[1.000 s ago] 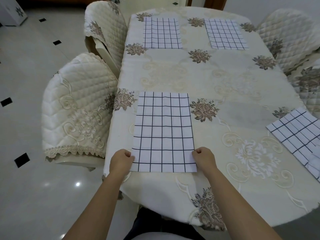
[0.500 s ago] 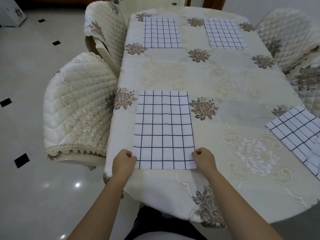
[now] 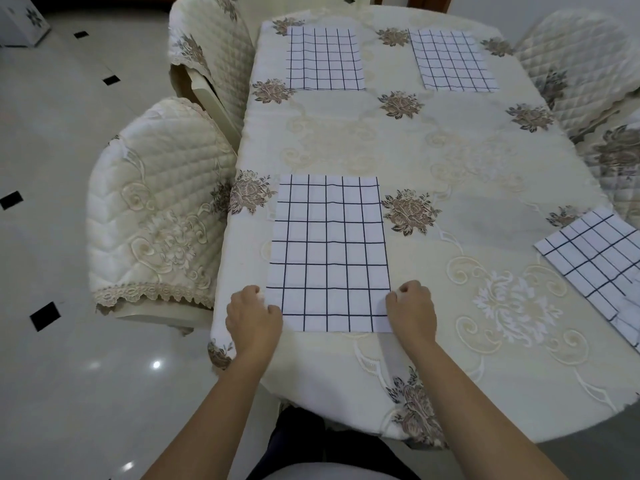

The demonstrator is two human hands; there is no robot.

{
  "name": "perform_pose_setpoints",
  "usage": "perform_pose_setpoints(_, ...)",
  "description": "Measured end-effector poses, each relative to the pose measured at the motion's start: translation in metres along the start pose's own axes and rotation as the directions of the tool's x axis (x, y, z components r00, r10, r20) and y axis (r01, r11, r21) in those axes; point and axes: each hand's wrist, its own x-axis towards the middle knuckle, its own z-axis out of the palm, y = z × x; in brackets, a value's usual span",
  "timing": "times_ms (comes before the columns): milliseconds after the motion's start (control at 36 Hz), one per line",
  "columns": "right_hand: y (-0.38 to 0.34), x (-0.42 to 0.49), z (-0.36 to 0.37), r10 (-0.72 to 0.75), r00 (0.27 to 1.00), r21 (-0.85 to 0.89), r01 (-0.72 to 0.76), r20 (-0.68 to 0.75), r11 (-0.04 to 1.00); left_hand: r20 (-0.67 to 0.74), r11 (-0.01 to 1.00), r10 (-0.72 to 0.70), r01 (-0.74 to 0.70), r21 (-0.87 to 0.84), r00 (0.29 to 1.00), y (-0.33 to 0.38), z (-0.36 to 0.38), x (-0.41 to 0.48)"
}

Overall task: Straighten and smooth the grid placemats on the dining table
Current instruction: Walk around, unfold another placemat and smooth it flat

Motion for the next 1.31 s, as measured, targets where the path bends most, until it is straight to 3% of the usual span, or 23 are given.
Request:
perform_pose_setpoints(83,-0.007,-0.009,0.016,-0.263,0.956,-0.192,0.237,-0.126,0.952,-0.013,0.96,0.264,-0.261,0.103,0.965,0.009,0.014,-0.011)
perform_pose_setpoints(139,-0.014,-0.016,0.033,-0.445,0.892,-0.259,0.411,-0.086,0.874,0.08,0.896,0.409,-0.416,0.154,0.909,0.018,0.026,-0.018)
perform_pose_setpoints(194,-0.02,-0.024,0.053,-0.547,0.837,-0.259,0.533,0.024,0.805,0.27,0.836,0.462,-0.517,0.185,0.845,0.03,0.038,-0.023)
perform_pose_setpoints(278,-0.025,-0.033,0.071,-0.55,0.804,-0.286,0.594,0.225,0.752,0.452,0.788,0.432,-0.57,0.232,0.781,0.032,0.054,-0.023)
perform_pose_setpoints(389,-0.006,-0.023,0.071,-0.548,0.763,-0.291,0.641,0.342,0.71,0.397,0.681,0.557,-0.675,0.283,0.729,0.007,0.057,-0.014)
perform_pose_setpoints(444,0.006,-0.017,0.067,-0.619,0.725,-0.314,0.689,0.303,0.653,0.398,0.654,0.574,-0.693,0.303,0.716,-0.002,0.053,-0.009)
perform_pose_setpoints(500,0.015,-0.011,0.063,-0.604,0.733,-0.342,0.68,0.313,0.648,0.361,0.644,0.601,-0.7,0.31,0.713,-0.006,0.045,-0.006)
perform_pose_setpoints(694,0.044,0.008,0.038,-0.523,0.828,-0.385,0.559,0.204,0.735,0.249,0.771,0.491,-0.55,0.322,0.835,-0.028,0.033,0.015)
perform_pose_setpoints(889,0.042,0.019,0.033,-0.58,0.812,-0.307,0.568,0.06,0.764,0.16,0.815,0.459,-0.486,0.315,0.874,-0.024,0.031,0.023)
perform_pose_setpoints(972,0.017,0.019,0.039,-0.603,0.798,-0.302,0.579,0.02,0.757,0.172,0.785,0.514,-0.542,0.299,0.84,-0.001,0.039,0.02)
perform_pose_setpoints(1139,-0.031,0.023,0.066,-0.635,0.734,-0.337,0.677,0.241,0.654,0.36,0.654,0.605,-0.701,0.284,0.71,0.042,0.068,0.022)
perform_pose_setpoints(1306,-0.017,0.048,0.07,-0.671,0.692,-0.371,0.716,0.267,0.591,0.371,0.634,0.602,-0.706,0.316,0.707,0.036,0.068,0.041)
